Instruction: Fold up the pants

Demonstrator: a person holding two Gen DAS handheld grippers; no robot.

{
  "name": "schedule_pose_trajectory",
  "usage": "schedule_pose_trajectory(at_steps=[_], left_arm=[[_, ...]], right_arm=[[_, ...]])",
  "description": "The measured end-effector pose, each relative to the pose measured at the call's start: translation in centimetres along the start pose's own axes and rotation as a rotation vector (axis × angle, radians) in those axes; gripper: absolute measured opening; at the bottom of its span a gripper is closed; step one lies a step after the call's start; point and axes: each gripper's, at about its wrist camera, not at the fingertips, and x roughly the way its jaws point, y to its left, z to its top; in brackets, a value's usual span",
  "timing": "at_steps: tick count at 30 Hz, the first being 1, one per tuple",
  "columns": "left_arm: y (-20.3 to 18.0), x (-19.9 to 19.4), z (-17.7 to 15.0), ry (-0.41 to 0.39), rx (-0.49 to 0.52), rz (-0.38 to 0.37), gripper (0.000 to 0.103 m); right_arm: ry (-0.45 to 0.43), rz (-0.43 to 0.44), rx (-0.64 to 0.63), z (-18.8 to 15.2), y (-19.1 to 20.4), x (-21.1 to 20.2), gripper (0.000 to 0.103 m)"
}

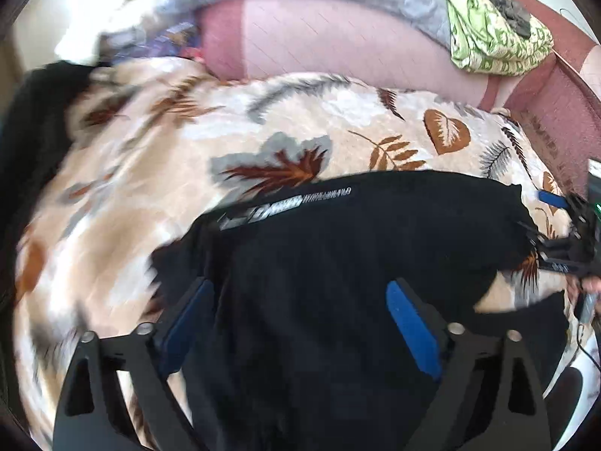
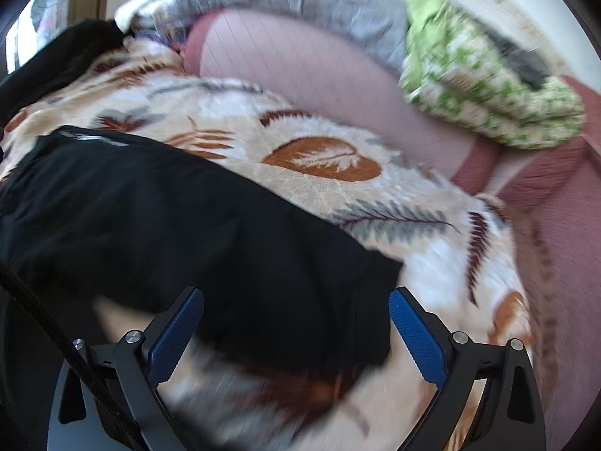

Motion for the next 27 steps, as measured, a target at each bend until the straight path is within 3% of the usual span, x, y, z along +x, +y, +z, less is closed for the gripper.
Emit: schedule_pose_trajectory(at_steps=[3, 8, 11, 14, 15, 16, 17, 18, 19, 20, 21, 22, 27], left_arm=[[0.1, 3.3, 2.6, 0.016, 0.064, -0.027, 0.091], [0.3, 9.1, 5.6, 0.075, 0.169, -0.044, 0.091], [0.1, 12.1, 5.9, 0.139, 0.231, -0.046, 0.091], [-0.4, 12.2, 5.9, 0.136, 0.278, -0.041, 0.094], [-0.5, 12.1, 5.9, 0.14, 0.283, -0.048, 0.086], [-0.6, 11.7, 5.8, 0.136, 0.293, -0.068, 0.066], [-0.6, 11.1, 5.7, 0.127, 0.304, -0.095, 0.053], [-0.5, 10.7, 5.7, 0.129, 0.303, -0.121, 0.032], [-0.3, 10.2, 5.6, 0.136, 0.286, -0.154, 0.02], [-0.3, 9.8, 5.5, 0.131, 0.274, -0.171, 0.016], [-0.5, 9.5, 5.4, 0.121, 0.27, -0.169, 0.014], [-0.6, 9.0, 5.2, 0.104, 0.268, -0.159, 0.013], [-1.3, 4.3, 3.4, 0.017, 0.241, -0.132, 0.011]], right_arm=[[0.082, 0.063, 0.016, 2.9, -1.9, 4.5, 0.094], [0.13, 0.151, 0.011, 5.1, -3.0, 9.1, 0.091], [0.146, 0.199, -0.014, 5.9, -2.8, 10.7, 0.091], [0.154, 0.253, -0.003, 6.5, -3.1, 11.7, 0.093], [0.156, 0.261, -0.002, 6.6, -3.1, 11.8, 0.092], [0.151, 0.272, -0.004, 6.6, -3.0, 11.7, 0.085], [0.146, 0.29, -0.01, 6.5, -2.9, 11.5, 0.074], [0.14, 0.305, -0.014, 6.5, -2.7, 11.2, 0.064], [0.137, 0.328, -0.008, 6.4, -2.7, 10.9, 0.04], [0.137, 0.355, 0.013, 6.3, -2.7, 10.6, 0.016], [0.143, 0.391, 0.04, 6.3, -2.9, 10.5, 0.01], [0.145, 0.425, 0.081, 6.2, -3.1, 10.3, 0.009], [0.106, 0.397, 0.131, 5.5, -2.8, 7.5, 0.008]])
